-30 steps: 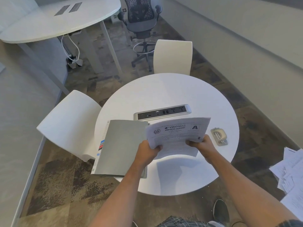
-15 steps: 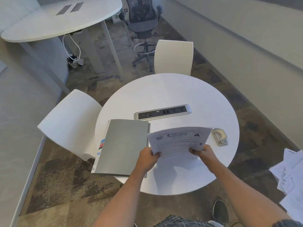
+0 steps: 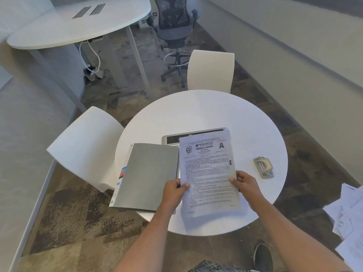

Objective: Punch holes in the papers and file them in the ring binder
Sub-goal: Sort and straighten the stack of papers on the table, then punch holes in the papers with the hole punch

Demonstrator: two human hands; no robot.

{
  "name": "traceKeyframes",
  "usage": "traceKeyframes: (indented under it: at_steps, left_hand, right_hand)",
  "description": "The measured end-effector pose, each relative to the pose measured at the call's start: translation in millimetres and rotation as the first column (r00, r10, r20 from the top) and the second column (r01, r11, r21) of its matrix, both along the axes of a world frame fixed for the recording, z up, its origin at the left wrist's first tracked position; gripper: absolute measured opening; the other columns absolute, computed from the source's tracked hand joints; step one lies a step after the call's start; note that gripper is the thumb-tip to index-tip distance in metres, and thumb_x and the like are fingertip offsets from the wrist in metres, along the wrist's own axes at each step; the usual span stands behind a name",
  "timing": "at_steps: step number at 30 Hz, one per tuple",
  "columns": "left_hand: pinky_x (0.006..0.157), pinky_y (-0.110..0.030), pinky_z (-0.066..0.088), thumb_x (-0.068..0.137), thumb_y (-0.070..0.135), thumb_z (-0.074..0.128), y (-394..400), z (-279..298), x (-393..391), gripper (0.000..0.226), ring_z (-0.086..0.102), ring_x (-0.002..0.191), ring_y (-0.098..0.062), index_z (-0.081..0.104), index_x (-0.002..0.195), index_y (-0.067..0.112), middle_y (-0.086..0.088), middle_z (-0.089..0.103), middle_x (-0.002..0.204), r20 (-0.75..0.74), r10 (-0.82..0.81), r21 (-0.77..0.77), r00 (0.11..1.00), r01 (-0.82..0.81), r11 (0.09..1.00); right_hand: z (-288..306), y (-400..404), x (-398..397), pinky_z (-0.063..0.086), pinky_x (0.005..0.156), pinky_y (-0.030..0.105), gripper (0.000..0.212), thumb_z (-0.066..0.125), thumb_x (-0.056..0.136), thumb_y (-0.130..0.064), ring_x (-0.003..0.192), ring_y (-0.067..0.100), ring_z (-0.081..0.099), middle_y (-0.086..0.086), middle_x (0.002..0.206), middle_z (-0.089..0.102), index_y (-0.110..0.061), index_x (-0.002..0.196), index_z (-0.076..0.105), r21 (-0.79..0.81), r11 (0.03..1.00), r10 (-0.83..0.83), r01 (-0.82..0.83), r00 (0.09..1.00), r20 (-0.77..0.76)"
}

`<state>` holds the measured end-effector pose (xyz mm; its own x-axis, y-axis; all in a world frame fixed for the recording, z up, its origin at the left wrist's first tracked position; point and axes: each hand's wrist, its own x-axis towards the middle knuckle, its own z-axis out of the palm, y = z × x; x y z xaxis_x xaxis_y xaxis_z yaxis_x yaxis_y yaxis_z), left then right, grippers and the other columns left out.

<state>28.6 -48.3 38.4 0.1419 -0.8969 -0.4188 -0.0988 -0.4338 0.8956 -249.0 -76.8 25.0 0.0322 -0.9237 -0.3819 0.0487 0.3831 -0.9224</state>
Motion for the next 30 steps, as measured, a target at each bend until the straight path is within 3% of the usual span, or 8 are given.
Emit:
traceKeyframes:
  at_steps: [3, 7, 9, 14, 20, 24, 28, 30]
  left_hand:
    - [0.062, -0.025, 0.060, 0.094, 0.008, 0.071, 3, -4, 4, 0.015, 0.078, 0.079, -0.016, 0.076, 0.108, 0.007, -0.004, 0.081, 0.095, -0.162, 0.070, 0.093, 0.984, -0.055, 0.994]
    - [0.096, -0.047, 0.057, 0.095, 0.010, 0.070, 5, -12, 0, 0.031, 0.072, 0.112, -0.029, 0.068, 0.126, 0.009, -0.009, 0.076, 0.120, -0.338, 0.034, 0.114, 0.940, 0.005, 0.993]
    - [0.105, -0.049, 0.052, 0.096, 0.007, 0.068, 6, -17, -7, 0.035, 0.070, 0.117, -0.027, 0.065, 0.130, 0.008, -0.007, 0.074, 0.124, -0.316, 0.023, 0.116, 0.948, 0.014, 0.993]
    - [0.101, -0.051, 0.055, 0.095, 0.009, 0.071, 6, -25, -8, 0.031, 0.072, 0.112, -0.029, 0.069, 0.125, 0.008, -0.006, 0.077, 0.117, -0.251, 0.069, 0.147, 0.966, -0.033, 0.989]
    - [0.082, -0.042, 0.059, 0.095, 0.011, 0.070, 5, -41, -2, 0.007, 0.074, 0.092, -0.029, 0.070, 0.102, 0.013, -0.013, 0.078, 0.106, -0.058, 0.157, 0.241, 0.986, -0.139, 0.960]
    - [0.075, -0.038, 0.058, 0.098, 0.013, 0.064, 6, -48, -4, 0.006, 0.071, 0.083, -0.025, 0.069, 0.094, 0.011, -0.011, 0.077, 0.097, 0.053, 0.181, 0.270, 0.982, -0.189, 0.944]
    - [0.068, -0.033, 0.062, 0.098, 0.015, 0.064, 3, -54, -9, 0.013, 0.072, 0.080, -0.025, 0.070, 0.087, 0.011, -0.010, 0.077, 0.092, 0.151, 0.179, 0.261, 0.972, -0.214, 0.941]
    - [0.073, -0.039, 0.065, 0.096, 0.017, 0.068, -2, -58, -11, 0.010, 0.073, 0.083, -0.026, 0.070, 0.087, 0.012, -0.008, 0.077, 0.091, 0.182, 0.174, 0.260, 0.968, -0.218, 0.941]
  right_hand:
    - [2, 2, 2, 0.062, 0.075, 0.040, 0.019, 0.063, 0.099, -0.010, 0.098, 0.031, 0.075, 0.008, 0.106, 0.078, -0.012, 0.118, 0.068, 0.040, 0.999, -0.016, 0.016, 1.000, 0.011]
    - [1, 5, 10, 0.061, 0.083, 0.047, 0.024, 0.063, 0.100, -0.018, 0.098, 0.029, 0.075, 0.008, 0.112, 0.076, -0.022, 0.124, 0.061, 0.101, 0.993, 0.064, -0.069, 0.996, 0.057]
    - [-6, 7, 15, 0.061, 0.082, 0.048, 0.027, 0.065, 0.099, -0.017, 0.098, 0.030, 0.075, 0.009, 0.115, 0.075, -0.020, 0.125, 0.060, 0.127, 0.988, 0.087, -0.093, 0.995, 0.049]
    - [-25, 12, 16, 0.060, 0.087, 0.052, 0.026, 0.070, 0.094, -0.009, 0.094, 0.030, 0.076, 0.009, 0.108, 0.076, -0.013, 0.119, 0.064, 0.121, 0.993, 0.014, -0.004, 0.997, -0.081]
    - [-37, 10, 14, 0.060, 0.086, 0.042, 0.021, 0.062, 0.097, -0.008, 0.092, 0.021, 0.073, 0.001, 0.103, 0.076, -0.013, 0.116, 0.069, 0.181, 0.981, 0.127, -0.069, 0.935, -0.330]
    - [-34, 6, 11, 0.047, 0.063, 0.020, 0.028, 0.067, 0.095, -0.015, 0.083, 0.013, 0.065, -0.004, 0.089, 0.067, -0.014, 0.123, 0.065, 0.161, 0.979, 0.193, -0.123, 0.811, -0.553]
    - [-37, 1, 5, 0.042, 0.057, 0.017, 0.029, 0.072, 0.091, -0.020, 0.076, 0.006, 0.063, -0.003, 0.087, 0.068, -0.014, 0.118, 0.063, 0.136, 0.988, 0.146, -0.077, 0.763, -0.630]
    - [-41, -3, 4, 0.045, 0.059, 0.020, 0.028, 0.072, 0.092, -0.020, 0.077, 0.007, 0.064, -0.003, 0.086, 0.066, -0.014, 0.118, 0.063, 0.139, 0.986, 0.159, -0.089, 0.741, -0.652]
